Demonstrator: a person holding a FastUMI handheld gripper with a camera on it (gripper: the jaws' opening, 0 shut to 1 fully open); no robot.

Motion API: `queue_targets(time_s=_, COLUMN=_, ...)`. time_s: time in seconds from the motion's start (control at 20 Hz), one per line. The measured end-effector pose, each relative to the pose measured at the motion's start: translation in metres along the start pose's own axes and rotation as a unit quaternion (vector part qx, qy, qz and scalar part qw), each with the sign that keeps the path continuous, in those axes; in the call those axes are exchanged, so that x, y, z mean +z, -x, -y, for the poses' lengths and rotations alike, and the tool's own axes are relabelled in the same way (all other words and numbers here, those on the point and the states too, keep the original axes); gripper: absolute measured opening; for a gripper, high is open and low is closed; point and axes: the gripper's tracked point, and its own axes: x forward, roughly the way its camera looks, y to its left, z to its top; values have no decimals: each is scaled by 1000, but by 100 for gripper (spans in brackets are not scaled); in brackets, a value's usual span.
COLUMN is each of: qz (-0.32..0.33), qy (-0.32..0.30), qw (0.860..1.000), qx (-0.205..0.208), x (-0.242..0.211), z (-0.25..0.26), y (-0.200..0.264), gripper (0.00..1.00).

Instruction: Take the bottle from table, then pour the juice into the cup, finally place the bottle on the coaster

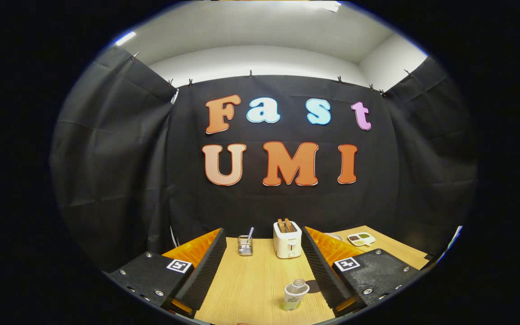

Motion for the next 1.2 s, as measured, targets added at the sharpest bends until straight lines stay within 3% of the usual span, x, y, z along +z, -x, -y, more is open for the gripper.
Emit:
queue_targets(time_s=0.5, qz=-60, qy=21, qw=996, qx=-63, x=-74, z=65, y=-29, gripper=99)
queue_targets(time_s=0.9, qz=-127, qy=31, qw=989, qx=-63, x=-153, z=79, y=-58, gripper=99)
queue_targets(time_s=1.2, qz=-157, qy=17, qw=987, qx=-39, x=-204, z=73, y=-74, gripper=99)
